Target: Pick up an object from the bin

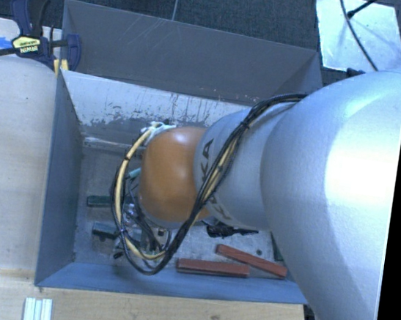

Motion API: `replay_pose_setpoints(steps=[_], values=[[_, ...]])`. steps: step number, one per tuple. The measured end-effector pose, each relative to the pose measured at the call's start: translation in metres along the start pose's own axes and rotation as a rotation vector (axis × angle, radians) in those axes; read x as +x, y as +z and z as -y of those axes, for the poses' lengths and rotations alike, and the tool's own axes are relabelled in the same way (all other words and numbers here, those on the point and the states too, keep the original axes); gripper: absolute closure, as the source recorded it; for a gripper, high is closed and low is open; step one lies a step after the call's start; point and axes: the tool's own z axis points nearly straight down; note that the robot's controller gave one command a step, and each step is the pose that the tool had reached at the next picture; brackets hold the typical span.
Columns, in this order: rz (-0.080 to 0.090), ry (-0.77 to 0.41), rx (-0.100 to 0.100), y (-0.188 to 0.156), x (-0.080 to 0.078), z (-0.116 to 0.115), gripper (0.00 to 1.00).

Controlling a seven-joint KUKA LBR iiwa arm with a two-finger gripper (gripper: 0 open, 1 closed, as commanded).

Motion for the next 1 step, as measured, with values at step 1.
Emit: replay_pose_setpoints(steps=[1], values=[[0.003, -0.036, 0.0, -0.1422, -0.0195, 0.0104, 1.0]])
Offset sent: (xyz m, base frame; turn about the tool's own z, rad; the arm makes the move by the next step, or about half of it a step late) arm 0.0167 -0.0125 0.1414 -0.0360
